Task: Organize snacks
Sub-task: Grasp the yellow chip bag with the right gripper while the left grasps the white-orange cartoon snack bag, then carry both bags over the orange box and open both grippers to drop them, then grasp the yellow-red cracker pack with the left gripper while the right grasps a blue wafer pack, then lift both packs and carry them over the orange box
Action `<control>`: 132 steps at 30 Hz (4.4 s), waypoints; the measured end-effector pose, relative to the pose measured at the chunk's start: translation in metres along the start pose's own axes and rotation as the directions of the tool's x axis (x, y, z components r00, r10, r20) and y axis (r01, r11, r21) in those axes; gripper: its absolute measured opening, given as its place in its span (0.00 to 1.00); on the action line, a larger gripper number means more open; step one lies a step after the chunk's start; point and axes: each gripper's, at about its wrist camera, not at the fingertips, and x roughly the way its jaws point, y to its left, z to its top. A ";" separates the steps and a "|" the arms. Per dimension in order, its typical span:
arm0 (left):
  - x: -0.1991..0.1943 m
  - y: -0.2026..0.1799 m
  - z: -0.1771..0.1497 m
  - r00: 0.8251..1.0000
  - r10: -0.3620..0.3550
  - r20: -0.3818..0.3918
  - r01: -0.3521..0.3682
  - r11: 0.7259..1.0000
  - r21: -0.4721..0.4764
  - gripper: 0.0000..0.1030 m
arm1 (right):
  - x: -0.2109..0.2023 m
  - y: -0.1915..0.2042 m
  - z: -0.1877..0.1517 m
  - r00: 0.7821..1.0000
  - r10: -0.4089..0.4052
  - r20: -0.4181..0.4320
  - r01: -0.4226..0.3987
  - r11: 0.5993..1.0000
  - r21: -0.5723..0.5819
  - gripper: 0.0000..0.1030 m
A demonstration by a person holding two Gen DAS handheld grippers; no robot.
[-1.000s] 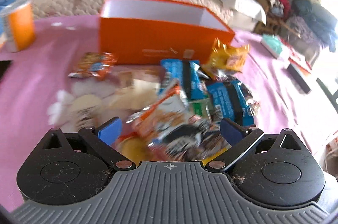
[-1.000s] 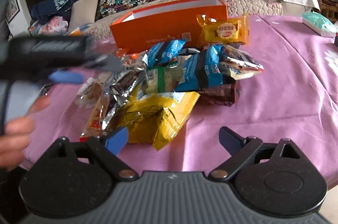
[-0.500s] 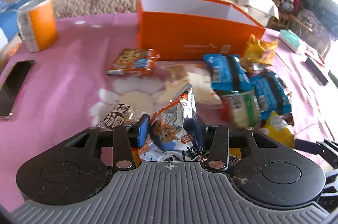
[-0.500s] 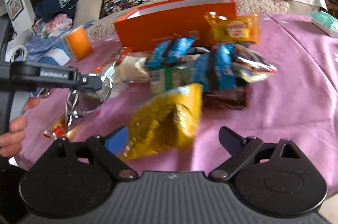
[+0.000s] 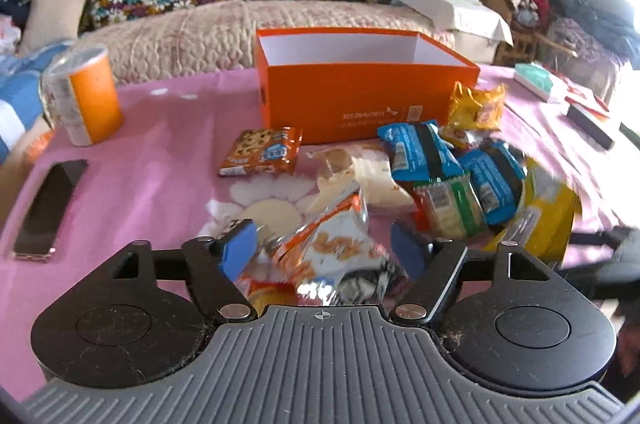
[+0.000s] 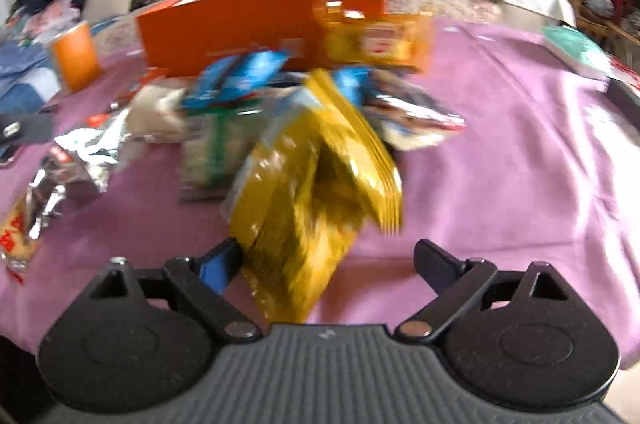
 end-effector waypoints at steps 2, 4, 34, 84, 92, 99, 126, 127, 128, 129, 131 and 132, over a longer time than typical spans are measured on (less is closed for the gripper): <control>-0.006 -0.001 -0.004 1.000 0.009 -0.012 -0.009 1.000 0.028 0.61 | -0.008 -0.010 -0.003 1.000 -0.015 0.003 0.015 1.000 0.011 0.92; -0.005 -0.001 -0.005 0.999 -0.005 -0.032 0.006 1.000 0.013 0.63 | -0.019 -0.017 -0.005 1.000 -0.011 0.018 0.010 0.999 0.050 0.92; 0.089 -0.035 -0.003 0.980 -0.012 -0.199 -0.030 0.977 -0.210 0.46 | 0.003 0.008 0.001 0.993 0.101 0.055 -0.105 0.991 0.079 0.77; 0.030 0.024 -0.048 0.969 0.189 -0.160 -0.190 0.982 0.008 0.68 | -0.047 -0.009 -0.003 0.971 0.217 0.101 -0.223 0.974 0.046 0.91; 0.045 0.006 -0.049 0.979 0.108 -0.171 -0.111 0.994 -0.004 0.19 | -0.047 -0.017 0.003 0.979 0.174 0.104 -0.179 0.983 0.039 0.91; 0.058 0.004 -0.040 0.982 0.103 -0.159 -0.111 0.993 -0.039 0.25 | 0.002 0.022 0.056 0.950 0.286 0.123 -0.251 0.937 -0.242 0.91; 0.053 0.000 -0.046 0.989 0.071 -0.129 -0.071 0.997 0.005 0.14 | 0.034 0.022 0.044 0.988 0.047 0.146 -0.009 0.968 -0.251 0.64; 0.052 -0.001 -0.046 0.990 0.064 -0.129 -0.063 0.998 0.012 0.09 | 0.031 0.019 0.041 0.989 0.048 0.139 -0.013 0.970 -0.242 0.62; 0.050 -0.002 -0.047 0.989 0.060 -0.132 -0.059 0.998 0.012 0.09 | 0.027 0.017 0.038 0.990 0.047 0.134 -0.015 0.973 -0.230 0.58; 0.048 -0.004 -0.049 0.989 0.061 -0.132 -0.060 0.998 0.012 0.09 | 0.022 0.014 0.033 0.991 0.049 0.125 -0.022 0.977 -0.211 0.56; 0.043 -0.008 -0.053 0.989 0.060 -0.132 -0.058 0.998 0.021 0.09 | 0.012 0.008 0.025 0.992 0.058 0.116 -0.037 0.983 -0.180 0.56; 0.041 -0.011 -0.055 0.989 0.058 -0.135 -0.055 0.998 0.025 0.09 | 0.006 0.008 0.020 0.992 0.050 0.116 -0.028 0.983 -0.181 0.56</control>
